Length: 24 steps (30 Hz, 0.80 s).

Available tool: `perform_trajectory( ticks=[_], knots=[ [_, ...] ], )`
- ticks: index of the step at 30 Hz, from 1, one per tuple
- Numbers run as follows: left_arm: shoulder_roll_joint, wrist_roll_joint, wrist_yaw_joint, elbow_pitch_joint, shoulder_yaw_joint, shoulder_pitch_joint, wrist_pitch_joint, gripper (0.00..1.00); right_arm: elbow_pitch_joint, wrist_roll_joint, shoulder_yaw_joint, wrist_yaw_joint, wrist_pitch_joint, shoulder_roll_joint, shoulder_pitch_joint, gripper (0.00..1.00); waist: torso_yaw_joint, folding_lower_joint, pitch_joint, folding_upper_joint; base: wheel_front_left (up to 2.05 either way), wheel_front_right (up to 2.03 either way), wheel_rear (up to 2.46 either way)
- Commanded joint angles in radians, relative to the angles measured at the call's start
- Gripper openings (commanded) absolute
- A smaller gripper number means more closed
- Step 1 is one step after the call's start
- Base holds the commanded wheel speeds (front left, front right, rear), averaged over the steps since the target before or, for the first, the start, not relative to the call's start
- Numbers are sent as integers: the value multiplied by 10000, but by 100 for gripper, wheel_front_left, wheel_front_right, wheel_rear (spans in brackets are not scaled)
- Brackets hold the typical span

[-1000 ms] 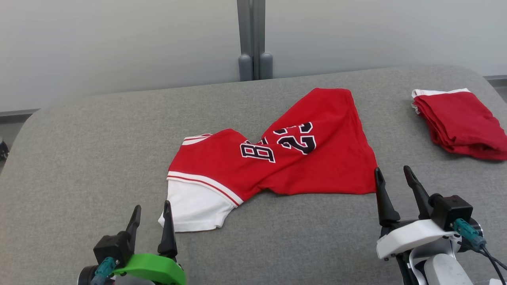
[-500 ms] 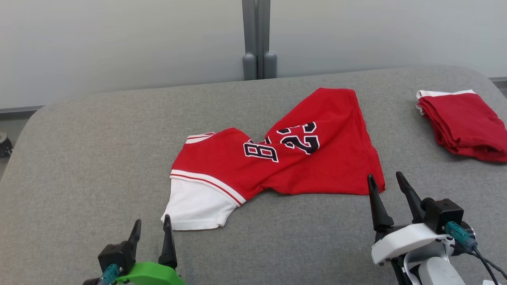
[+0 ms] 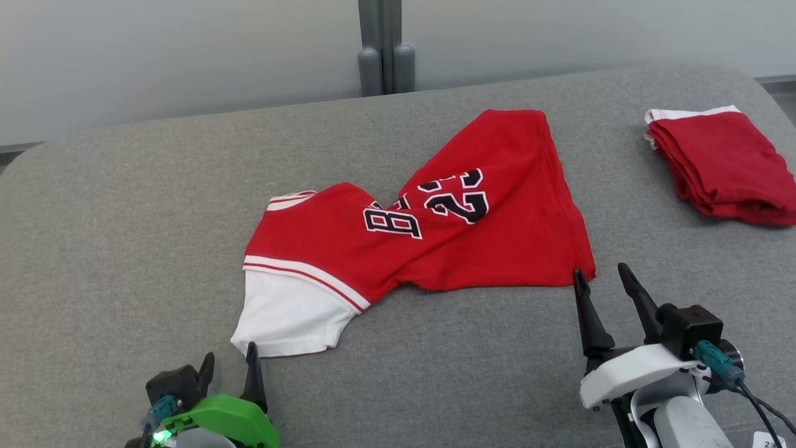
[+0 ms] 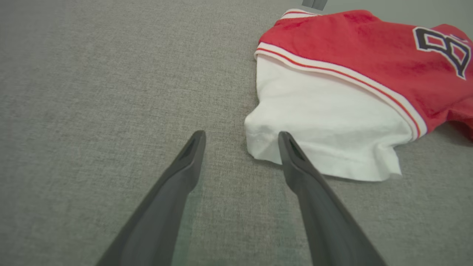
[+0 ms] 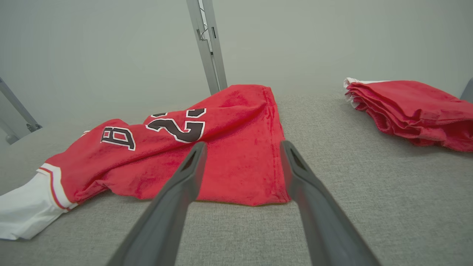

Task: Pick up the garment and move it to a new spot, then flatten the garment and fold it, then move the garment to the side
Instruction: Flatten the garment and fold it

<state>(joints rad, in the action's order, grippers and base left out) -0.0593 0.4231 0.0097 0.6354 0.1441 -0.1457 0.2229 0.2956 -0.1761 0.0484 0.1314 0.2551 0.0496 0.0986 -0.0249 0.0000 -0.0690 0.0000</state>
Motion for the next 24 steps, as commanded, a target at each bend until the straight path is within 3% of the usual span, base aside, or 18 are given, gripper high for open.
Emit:
perform_trajectory(
  ticks=[1,6,7,8,9,10,24],
  knots=[
    [-7,53,-57,132,10,-264,92,100,35,80,-39,-16,-39,20,143,100,-208,0,-274,0,0,0,0],
    [17,127,-198,530,136,-639,238,100,126,198,-169,-16,-86,18,255,100,-257,0,-486,0,0,0,0],
    [21,136,-207,617,173,-710,251,82,153,213,-192,-16,-125,18,271,100,-252,0,-518,0,0,0,0],
    [26,140,-220,679,211,-765,271,49,186,228,-223,-16,-142,18,278,100,-241,0,-549,0,0,0,0],
    [31,140,-240,743,263,-841,287,28,250,220,-293,-16,-180,20,298,100,-222,0,-585,0,0,0,0],
    [35,140,-267,768,305,-900,316,0,317,222,-362,-16,-233,18,306,100,-198,0,-617,0,0,0,0],
    [70,114,-259,-71,740,-1151,428,0,2673,764,-1705,-16,-1302,17,1872,100,539,0,-1082,0,0,0,0]
  ],
)
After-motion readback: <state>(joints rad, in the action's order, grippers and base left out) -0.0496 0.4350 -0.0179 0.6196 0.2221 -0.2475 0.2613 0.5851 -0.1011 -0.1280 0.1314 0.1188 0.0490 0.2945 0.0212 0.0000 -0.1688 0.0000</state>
